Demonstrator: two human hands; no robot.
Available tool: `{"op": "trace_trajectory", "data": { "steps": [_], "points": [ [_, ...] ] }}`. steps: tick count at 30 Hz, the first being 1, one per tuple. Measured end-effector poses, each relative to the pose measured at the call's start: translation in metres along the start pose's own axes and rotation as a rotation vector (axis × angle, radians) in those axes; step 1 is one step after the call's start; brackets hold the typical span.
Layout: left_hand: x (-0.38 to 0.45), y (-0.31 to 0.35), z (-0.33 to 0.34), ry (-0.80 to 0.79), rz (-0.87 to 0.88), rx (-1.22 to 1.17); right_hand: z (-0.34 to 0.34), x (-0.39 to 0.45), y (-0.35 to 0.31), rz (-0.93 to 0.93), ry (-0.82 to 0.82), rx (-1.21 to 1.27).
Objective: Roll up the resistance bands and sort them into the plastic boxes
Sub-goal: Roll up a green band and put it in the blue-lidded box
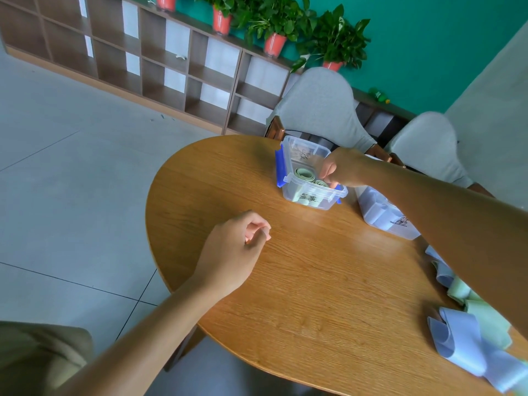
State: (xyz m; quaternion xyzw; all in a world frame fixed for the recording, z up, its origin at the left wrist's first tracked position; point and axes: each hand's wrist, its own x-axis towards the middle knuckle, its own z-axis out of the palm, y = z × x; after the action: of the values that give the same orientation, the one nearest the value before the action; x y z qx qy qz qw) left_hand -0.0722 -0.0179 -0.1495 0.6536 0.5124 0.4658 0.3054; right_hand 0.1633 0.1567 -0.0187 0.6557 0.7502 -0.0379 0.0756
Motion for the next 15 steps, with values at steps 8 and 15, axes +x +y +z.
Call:
{"op": "trace_trajectory", "data": {
  "steps": [8, 15],
  "points": [
    [0.0, 0.001, 0.0, 0.007, 0.006, 0.005, -0.002, -0.008, -0.004, 0.008, 0.013, 0.004],
    [0.0, 0.0, 0.0, 0.002, 0.012, 0.007, 0.0, -0.02, -0.008, -0.002, 0.145, 0.06]
  ]
}}
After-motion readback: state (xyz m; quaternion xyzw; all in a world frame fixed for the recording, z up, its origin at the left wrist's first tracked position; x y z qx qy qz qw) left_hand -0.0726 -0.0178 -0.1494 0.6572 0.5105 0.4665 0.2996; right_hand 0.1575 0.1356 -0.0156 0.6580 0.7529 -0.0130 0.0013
